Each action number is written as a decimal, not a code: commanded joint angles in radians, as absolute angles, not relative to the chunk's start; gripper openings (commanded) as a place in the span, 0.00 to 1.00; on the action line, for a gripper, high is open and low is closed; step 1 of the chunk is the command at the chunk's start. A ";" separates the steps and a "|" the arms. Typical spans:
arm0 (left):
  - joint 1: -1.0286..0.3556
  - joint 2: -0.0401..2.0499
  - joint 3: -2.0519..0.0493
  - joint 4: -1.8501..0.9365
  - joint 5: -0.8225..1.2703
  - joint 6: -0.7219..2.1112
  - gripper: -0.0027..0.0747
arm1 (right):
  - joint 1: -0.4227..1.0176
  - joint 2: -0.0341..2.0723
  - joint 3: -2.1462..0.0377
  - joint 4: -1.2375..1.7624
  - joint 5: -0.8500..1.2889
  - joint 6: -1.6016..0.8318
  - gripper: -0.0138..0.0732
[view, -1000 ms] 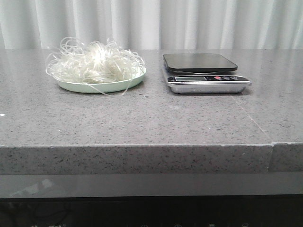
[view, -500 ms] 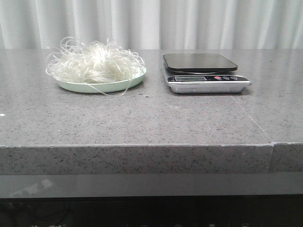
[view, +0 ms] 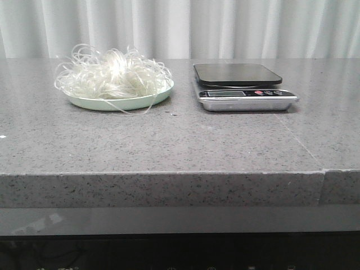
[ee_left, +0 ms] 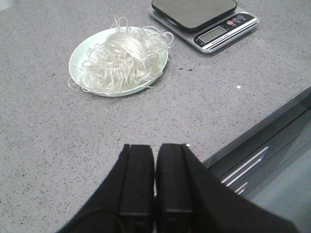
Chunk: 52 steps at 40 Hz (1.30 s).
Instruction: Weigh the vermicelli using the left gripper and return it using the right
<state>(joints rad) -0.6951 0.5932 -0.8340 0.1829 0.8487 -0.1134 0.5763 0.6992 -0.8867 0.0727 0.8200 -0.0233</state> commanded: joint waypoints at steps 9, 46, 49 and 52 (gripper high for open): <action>-0.691 0.591 -0.850 0.190 0.773 -0.124 0.24 | 0.569 0.698 -0.910 0.065 0.761 -0.025 0.43; -0.106 -0.029 0.023 -0.048 0.014 -0.120 0.24 | 0.569 0.698 -0.910 0.065 0.762 -0.025 0.43; -0.106 -0.027 0.042 -0.038 -0.031 -0.118 0.24 | 0.569 0.698 -0.910 0.065 0.762 -0.025 0.43; -0.106 -0.027 0.042 -0.016 -0.048 -0.118 0.24 | 0.569 0.700 -0.910 0.065 0.762 -0.025 0.43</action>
